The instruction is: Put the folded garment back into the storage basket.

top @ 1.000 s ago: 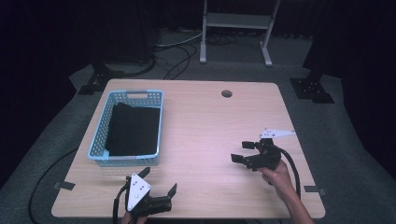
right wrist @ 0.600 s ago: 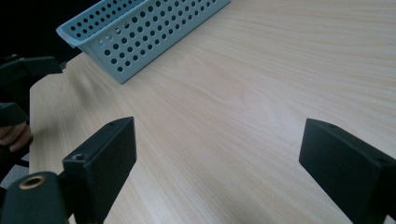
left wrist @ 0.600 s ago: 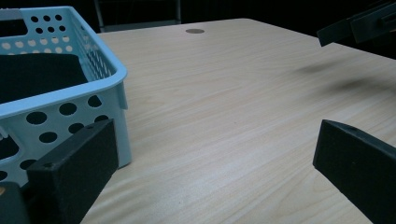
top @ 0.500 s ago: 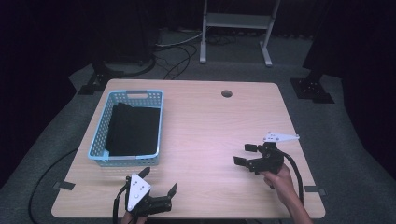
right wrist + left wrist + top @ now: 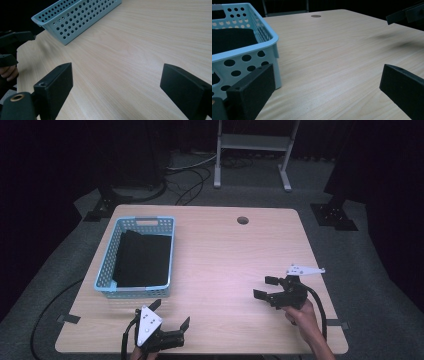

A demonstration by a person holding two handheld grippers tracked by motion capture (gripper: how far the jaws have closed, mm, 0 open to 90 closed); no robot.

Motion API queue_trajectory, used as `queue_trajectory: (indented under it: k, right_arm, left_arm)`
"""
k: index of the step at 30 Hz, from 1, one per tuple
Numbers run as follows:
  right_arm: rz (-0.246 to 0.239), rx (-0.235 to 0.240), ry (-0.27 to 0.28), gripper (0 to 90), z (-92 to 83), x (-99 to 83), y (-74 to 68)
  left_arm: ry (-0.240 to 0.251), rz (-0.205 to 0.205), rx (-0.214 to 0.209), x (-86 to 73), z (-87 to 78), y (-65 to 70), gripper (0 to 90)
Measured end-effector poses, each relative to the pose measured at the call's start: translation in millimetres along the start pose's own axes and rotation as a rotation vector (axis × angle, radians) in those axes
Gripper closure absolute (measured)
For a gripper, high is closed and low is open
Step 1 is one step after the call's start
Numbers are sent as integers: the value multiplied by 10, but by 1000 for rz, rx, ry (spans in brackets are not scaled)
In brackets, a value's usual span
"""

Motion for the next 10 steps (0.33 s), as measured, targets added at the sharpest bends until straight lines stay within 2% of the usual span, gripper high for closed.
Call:
queue_trajectory:
  k: [10]
  right_arm:
    - [-1,-2,17,111,-58,5,-30]
  left_arm:
    - [2,5,-3,5,3,17,0]
Point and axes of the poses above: each handheld gripper's, and its own axes: z roughly forward along the jaws, x roughly out of its top, y roughly to its right, the point moved 9 cm from there along z, roughly forward along the jaws, and after that the axes turned 13 degrees about -z, right-handed, at the moved point
